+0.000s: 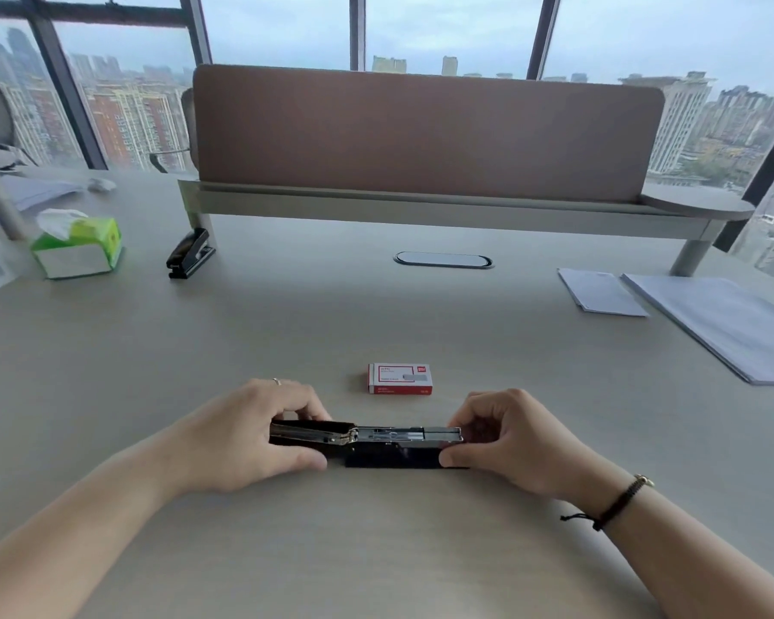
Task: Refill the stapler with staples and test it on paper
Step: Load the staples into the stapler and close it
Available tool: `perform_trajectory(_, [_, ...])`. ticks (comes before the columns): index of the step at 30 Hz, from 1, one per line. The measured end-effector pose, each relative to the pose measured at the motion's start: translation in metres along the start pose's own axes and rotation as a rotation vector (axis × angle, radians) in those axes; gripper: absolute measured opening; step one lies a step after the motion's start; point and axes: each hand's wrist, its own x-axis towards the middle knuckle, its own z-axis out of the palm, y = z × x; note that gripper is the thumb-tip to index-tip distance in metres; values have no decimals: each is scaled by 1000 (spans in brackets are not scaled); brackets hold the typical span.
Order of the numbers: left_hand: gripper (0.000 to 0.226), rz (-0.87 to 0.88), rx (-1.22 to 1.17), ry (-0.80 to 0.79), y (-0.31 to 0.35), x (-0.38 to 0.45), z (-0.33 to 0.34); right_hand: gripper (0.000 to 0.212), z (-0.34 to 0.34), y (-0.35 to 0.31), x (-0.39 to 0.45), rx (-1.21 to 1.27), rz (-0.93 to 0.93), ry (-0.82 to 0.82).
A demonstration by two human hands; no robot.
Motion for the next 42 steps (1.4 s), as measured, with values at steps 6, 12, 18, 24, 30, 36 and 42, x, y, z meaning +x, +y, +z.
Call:
perform_trajectory(6, [31, -2, 258, -84, 25, 8, -21, 16, 4, -2, -4, 15, -6, 41])
perform_trajectory(12, [52, 93, 472, -53, 69, 26, -43, 18, 9, -2, -10, 22, 18, 85])
perform_trajectory(18, [47, 109, 4, 24, 75, 36, -13, 21, 10, 1, -10, 31, -5, 100])
perform_trajectory(24, [32, 122, -125, 34, 66, 40, 36, 26, 12, 7, -10, 5, 5, 71])
perform_trajectory(30, [32, 89, -275, 144, 56, 34, 50, 28, 11, 6, -14, 82, -30, 110])
perform_trajectory(36, [30, 47, -384, 172, 55, 32, 58, 11, 3, 2, -15, 401, -98, 83])
perform_trajectory(42, [32, 34, -350, 136, 56, 33, 61, 24, 7, 5, -13, 352, -23, 52])
